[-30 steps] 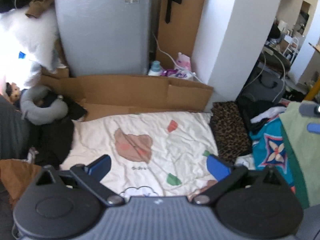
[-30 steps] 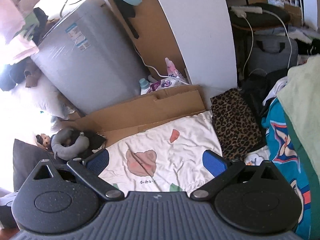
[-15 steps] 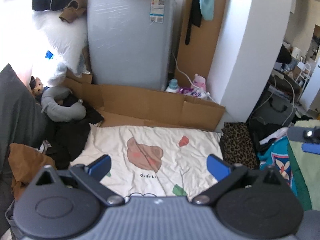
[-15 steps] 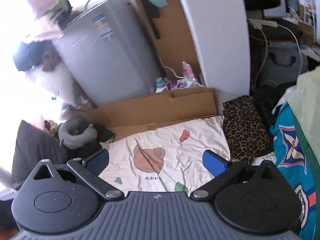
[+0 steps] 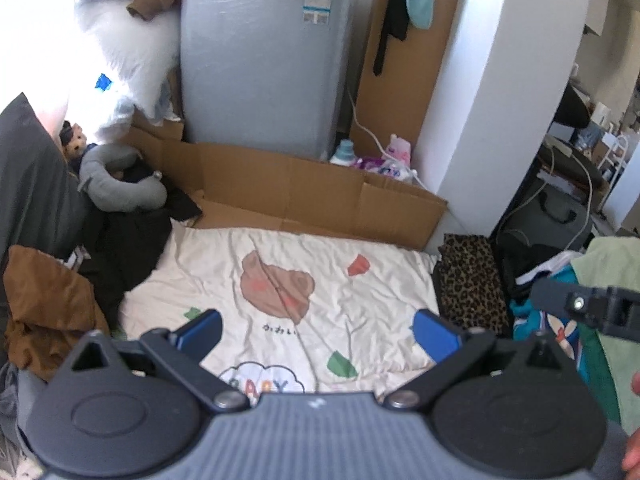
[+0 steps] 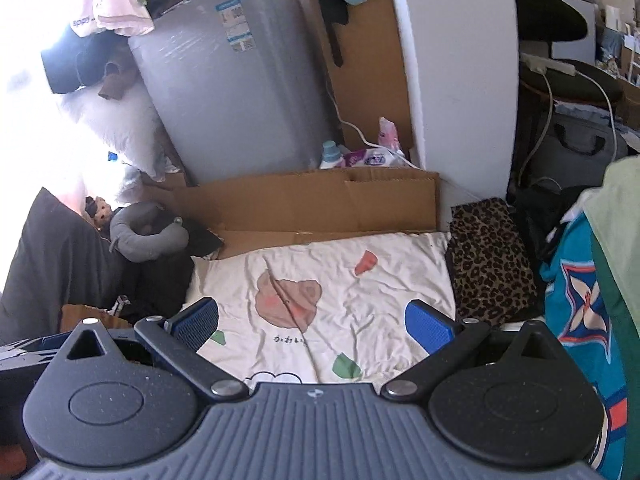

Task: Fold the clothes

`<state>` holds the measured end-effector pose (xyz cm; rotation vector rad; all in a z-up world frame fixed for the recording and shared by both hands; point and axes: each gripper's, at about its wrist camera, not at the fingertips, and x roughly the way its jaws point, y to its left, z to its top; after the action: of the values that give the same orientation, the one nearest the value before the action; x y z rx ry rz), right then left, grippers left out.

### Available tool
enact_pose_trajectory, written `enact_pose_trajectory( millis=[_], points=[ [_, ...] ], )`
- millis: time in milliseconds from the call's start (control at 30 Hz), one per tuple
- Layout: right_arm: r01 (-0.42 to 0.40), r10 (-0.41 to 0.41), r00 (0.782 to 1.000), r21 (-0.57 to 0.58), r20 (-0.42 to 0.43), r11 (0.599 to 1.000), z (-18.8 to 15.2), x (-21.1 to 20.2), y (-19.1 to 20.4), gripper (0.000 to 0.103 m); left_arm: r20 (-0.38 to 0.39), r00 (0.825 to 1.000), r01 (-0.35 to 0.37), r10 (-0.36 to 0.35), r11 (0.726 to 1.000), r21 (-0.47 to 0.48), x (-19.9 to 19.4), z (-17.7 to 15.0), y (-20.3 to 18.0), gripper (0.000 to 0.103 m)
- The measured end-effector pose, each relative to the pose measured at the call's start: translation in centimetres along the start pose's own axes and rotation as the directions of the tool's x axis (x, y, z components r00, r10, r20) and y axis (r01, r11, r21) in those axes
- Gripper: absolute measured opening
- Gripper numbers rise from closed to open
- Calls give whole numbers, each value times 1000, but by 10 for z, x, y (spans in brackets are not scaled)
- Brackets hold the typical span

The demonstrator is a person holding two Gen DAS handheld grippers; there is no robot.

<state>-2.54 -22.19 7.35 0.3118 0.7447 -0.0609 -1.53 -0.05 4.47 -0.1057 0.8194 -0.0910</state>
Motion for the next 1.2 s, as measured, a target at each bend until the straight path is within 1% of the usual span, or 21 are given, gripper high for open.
enact_pose_trajectory(
  millis=[133,167,233,300,367,567,667,767,867,967,1033,1133,1200],
  points=[
    [16,-17,1000,-12,-22,1000,-15,6,-5,102,-20,1000,11,-11,1000,-11,8,-11,-8,103],
    [20,-20,999,-6,-29,1000,-18,8,-8,102,-28,1000,5,-5,1000,-7,11,-13,-10,103],
    [5,-3,999,30,-38,1000,-18,10,-13,102,-20,1000,2,-2,1000,-11,12,-13,-12,103],
    [9,-9,999,7,-40,1000,-16,10,-11,102,-16,1000,10,-10,1000,-20,13,-14,-14,103],
    [24,-25,999,-30,-45,999,-14,10,-8,102,-28,1000,13,-13,1000,-22,16,-16,-18,103],
    [30,-35,995,-60,-89,998,-16,13,-7,102,-40,999,-11,10,1000,-28,16,-25,-23,103],
    [35,-38,995,-36,-97,999,-23,11,-10,102,-46,999,-24,22,999,-35,18,-26,-20,103],
    [13,-15,997,-22,-77,1000,-28,9,-12,102,-78,996,-38,34,998,-46,26,-24,-18,103],
    [-1,-2,997,-42,-73,999,-28,11,-11,102,-62,997,-35,33,999,-25,26,-23,-20,103],
    [-2,-2,997,-46,-74,999,-28,11,-12,102,-27,998,-56,57,997,45,22,-24,-32,103],
    [-7,3,996,-40,-87,999,-27,12,-14,102,-28,997,-75,77,995,66,22,-24,-37,103],
    [-28,27,993,-11,-111,1000,-26,15,-18,102,-49,996,-69,72,996,60,24,-23,-35,103],
    [-32,30,992,-16,-122,999,-26,16,-18,102,-63,996,-64,67,997,50,26,-22,-32,103]
  ],
)
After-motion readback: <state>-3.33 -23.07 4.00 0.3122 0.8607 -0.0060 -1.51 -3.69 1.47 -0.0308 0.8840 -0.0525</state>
